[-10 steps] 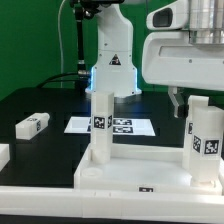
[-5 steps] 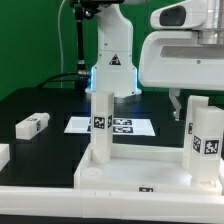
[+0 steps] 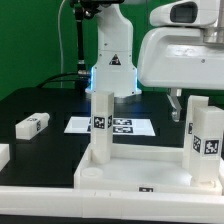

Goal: Assemble desk

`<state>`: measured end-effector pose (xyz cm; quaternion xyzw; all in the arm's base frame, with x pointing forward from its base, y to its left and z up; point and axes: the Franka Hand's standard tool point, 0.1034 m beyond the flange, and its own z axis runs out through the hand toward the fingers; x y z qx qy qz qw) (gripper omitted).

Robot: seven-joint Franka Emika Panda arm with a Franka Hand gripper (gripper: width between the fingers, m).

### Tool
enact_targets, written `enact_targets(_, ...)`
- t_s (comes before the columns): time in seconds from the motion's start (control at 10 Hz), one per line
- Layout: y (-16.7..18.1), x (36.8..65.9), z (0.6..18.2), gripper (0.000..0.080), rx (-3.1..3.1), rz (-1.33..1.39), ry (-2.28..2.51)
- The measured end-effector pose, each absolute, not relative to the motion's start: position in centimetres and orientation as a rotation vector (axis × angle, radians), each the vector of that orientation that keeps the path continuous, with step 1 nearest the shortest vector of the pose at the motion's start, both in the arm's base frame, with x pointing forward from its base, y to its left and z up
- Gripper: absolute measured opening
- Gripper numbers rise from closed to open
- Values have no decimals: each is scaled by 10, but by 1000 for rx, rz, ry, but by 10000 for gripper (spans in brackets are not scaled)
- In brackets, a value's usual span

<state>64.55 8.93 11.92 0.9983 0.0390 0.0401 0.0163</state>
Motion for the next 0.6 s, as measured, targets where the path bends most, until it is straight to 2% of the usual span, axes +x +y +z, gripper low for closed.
enact_targets(0.1,89,646,119,649,3101,125,139)
enact_targets(0.3,89,646,119,397,3101,124,136)
enact_targets(0.4,89,646,119,397,3103,124,112)
enact_targets(0.5,88,646,119,289,3104,125,90)
enact_targets(0.6,88,646,119,289,3104,125,89)
